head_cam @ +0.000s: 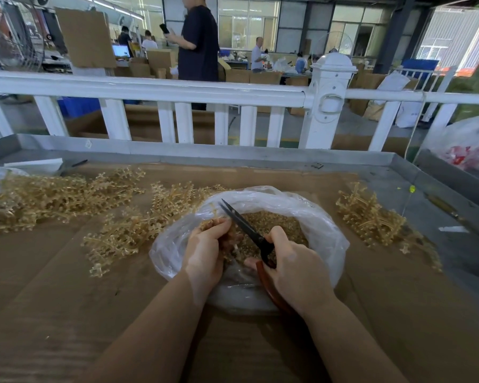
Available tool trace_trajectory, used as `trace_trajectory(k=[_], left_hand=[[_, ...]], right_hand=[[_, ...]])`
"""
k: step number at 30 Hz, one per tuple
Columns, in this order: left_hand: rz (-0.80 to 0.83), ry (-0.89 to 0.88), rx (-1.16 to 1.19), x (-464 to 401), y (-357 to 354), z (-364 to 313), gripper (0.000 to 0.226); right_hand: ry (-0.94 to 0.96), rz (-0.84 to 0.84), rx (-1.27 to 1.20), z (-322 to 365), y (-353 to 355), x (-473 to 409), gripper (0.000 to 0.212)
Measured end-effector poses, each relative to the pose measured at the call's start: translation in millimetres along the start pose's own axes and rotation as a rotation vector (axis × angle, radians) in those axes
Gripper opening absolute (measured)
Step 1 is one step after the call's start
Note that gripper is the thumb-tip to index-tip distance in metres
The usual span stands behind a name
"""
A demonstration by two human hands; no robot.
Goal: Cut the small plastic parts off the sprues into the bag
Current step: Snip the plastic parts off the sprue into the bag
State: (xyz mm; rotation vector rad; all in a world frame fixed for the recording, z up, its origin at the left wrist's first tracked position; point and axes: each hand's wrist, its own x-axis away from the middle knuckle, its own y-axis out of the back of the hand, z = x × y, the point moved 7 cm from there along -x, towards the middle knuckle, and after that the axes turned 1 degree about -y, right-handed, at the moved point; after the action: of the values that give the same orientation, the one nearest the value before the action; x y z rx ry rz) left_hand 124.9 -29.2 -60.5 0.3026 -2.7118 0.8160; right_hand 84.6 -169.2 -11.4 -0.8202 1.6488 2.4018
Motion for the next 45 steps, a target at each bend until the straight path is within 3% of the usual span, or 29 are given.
trace_trajectory(k=[6,10,16,27,33,39,45], left_hand=[[0.057,-0.065,0.024,-3,-1,-1,0.01],[0.114,-0.132,0.074,-2,-2,-3,0.026],[0.119,-0.099,0.109,-5,-5,-2,0.039],[0.162,-0.066,0.117,-6,-6,2,0.011],[0.244,-0.104,0.108,-2,-9,-2,0.023],[0.141,-0.121,0.079,-5,-11,-4,0.016],[0.127,-0.105,0.147,-12,-16,-9,0.012]], right_hand=[[-0.056,-0.114,-0.045,-4,6,0,0.041],[-0.085,-0.196,-0.094,-7,10,1,0.038],[-0.016,-0.185,-0.078,0,8,3,0.037],[-0.04,-0.136,-0.016,0,3,2,0.041],[-0.051,-0.127,-0.038,-2,1,4,0.045],[-0.103,-0.177,-0.094,-6,8,1,0.037],[-0.108,-0.08,-0.149,-8,6,-12,0.036]])
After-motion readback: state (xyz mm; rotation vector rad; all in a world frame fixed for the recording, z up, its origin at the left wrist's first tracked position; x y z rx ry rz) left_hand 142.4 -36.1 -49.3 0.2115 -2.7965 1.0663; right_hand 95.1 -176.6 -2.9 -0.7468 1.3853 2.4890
